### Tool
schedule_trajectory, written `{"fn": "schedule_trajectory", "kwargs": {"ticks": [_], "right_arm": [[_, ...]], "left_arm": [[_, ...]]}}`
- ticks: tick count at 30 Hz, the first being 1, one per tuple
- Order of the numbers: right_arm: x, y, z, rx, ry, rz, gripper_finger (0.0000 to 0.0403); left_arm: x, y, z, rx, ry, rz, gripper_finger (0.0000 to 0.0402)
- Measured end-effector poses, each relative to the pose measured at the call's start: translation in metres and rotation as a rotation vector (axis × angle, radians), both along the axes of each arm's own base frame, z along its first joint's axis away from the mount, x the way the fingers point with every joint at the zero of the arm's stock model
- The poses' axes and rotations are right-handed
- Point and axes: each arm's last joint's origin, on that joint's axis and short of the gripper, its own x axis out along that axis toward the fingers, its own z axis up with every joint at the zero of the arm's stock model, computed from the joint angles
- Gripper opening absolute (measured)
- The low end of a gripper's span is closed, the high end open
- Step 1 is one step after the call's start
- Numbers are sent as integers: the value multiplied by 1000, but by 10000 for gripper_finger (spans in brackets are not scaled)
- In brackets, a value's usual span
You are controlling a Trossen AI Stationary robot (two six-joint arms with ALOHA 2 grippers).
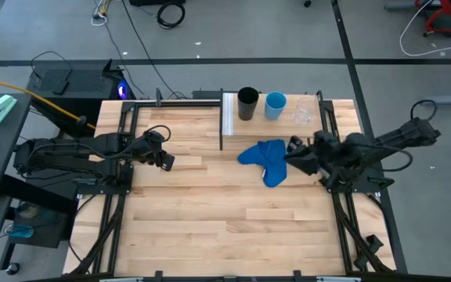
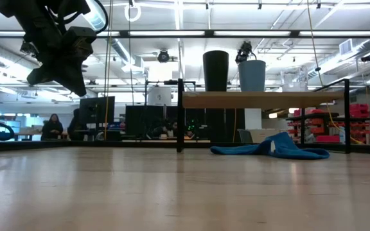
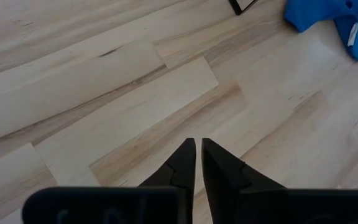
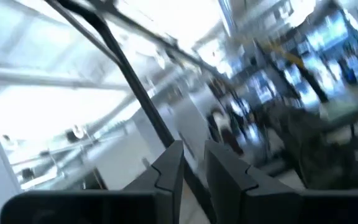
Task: Stack small to large cups/mugs on shelf
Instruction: Return to Home Position
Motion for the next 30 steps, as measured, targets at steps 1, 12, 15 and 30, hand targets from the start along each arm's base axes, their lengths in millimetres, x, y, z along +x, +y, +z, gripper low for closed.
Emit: {"fn": "schedule_trajectory", "kwargs": {"ticks": [1, 12, 15, 30], "right_arm": [[-6, -2, -3, -3, -37, -10, 73], [-72, -22, -4, -69, -258, -98, 73], [-88, -27, -4, -83, -282, -114, 73], [-136, -42, -16, -77, -388, -150, 73]], "left_arm": [[0, 0, 0, 0, -2, 0, 36], [0, 0, 0, 1, -6, 0, 32], [0, 0, 0, 1, -6, 0, 29], [0, 0, 0, 1, -7, 0, 40]]}}
